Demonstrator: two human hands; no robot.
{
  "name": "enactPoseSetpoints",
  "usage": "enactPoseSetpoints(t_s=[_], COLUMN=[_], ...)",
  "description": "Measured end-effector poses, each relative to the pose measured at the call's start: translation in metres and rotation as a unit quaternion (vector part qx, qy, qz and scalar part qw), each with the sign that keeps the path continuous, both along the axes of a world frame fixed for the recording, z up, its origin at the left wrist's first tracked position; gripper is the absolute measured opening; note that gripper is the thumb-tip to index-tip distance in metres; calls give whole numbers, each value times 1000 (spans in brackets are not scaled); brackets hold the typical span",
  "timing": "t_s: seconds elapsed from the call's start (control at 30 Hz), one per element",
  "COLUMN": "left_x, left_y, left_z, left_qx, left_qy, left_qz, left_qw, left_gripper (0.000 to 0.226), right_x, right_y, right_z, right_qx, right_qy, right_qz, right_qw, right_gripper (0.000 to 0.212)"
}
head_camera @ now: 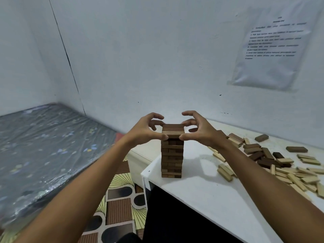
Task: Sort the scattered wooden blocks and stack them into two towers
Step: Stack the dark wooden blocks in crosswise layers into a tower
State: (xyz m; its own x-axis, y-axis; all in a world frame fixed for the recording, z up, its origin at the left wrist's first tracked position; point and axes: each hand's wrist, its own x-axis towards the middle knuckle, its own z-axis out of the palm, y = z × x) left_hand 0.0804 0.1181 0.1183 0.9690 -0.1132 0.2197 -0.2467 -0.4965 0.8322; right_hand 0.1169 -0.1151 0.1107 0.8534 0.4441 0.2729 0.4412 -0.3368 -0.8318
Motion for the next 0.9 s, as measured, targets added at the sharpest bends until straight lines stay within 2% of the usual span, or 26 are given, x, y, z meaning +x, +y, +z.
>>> enactPoseSetpoints(t_s=[0.9], left_x=[2], left_y=[3], left_z=[-7], left_qx=[20], left_qy=[10], left_qz=[-14], left_qw=[1000], left_gripper=[73], right_x=[3], right_y=[2], right_z=[-7], right_qx=[-17], right_qy=[7], right_qz=[14], right_qw=[1000], right_gripper=[85])
